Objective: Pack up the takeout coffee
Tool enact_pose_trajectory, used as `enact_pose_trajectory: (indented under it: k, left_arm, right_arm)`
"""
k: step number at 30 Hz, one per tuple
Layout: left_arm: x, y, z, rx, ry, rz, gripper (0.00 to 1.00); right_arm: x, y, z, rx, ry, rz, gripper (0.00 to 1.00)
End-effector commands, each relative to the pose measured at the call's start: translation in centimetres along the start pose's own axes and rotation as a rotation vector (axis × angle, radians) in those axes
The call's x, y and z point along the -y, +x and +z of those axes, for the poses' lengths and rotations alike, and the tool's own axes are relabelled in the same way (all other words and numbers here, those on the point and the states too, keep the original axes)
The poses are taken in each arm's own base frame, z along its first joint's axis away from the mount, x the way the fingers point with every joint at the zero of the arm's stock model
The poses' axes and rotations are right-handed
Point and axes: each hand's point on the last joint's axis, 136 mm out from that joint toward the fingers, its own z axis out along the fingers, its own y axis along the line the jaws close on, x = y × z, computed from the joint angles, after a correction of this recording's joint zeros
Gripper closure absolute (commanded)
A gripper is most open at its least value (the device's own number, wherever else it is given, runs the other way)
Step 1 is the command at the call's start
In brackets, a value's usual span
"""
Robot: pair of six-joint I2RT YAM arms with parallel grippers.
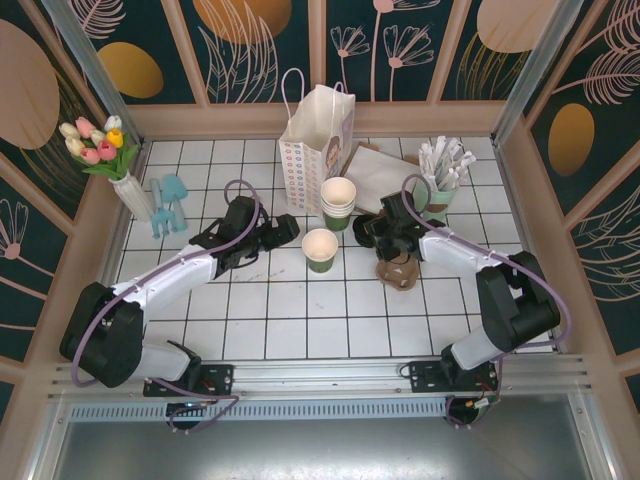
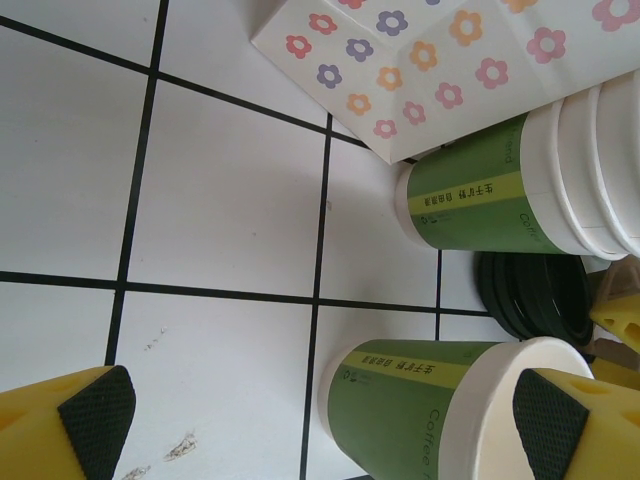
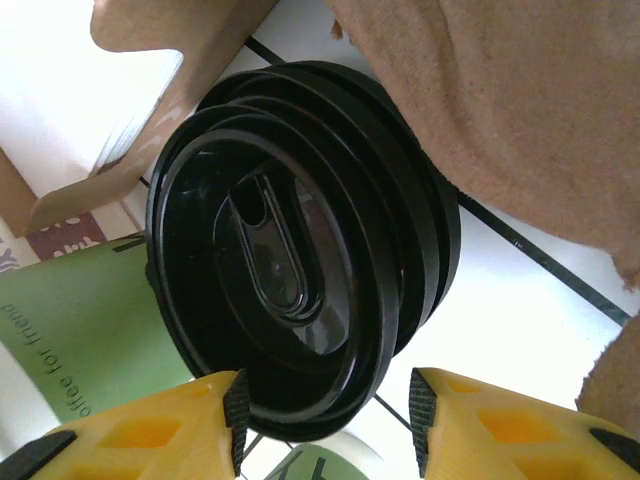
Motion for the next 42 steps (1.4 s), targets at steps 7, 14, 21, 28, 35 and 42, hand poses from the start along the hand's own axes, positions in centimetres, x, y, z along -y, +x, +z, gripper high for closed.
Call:
enact_pose_trajectory:
  k: [7,14,21,28,35,42]
  left_arm:
    - [-0.9,0.7,0.2,-0.014,-0.032,0.001,0.01]
    - [-1.0,0.8,0.3,-0.017,-0.034,-0.002,0.01]
    - [-0.7,0.7,0.3,-0.015,-0.02,0.003,0.01]
    - [0.2,0.4,0.1,-0.012,0.011,0.03,0.01]
    - [3.7,-0.6,-1.8,0.006,0.154,0.124,0.01]
    - [10.9,-5.1,-7.4,0.129,0.341,0.252,0.02]
  right_arm:
    - [1.9,-0.4,1.6,0.039,0.041,0.015,0.65]
    - [2.6,-0.8,1.4,0.061,0.05,0.0,0.84]
    - [2.0,-2.0,-0.7,0.138,0.049,-0.098,0.95]
    - [0.4,-3.2,-2.2,0.213,0.062,-0.309,1.0]
    - [-3.2,-3.8,-4.7,0.309,0.027,-0.725,1.0]
    - [-9.5,-0.1,-10.1,0.398,-0.118,-1.187,1.0]
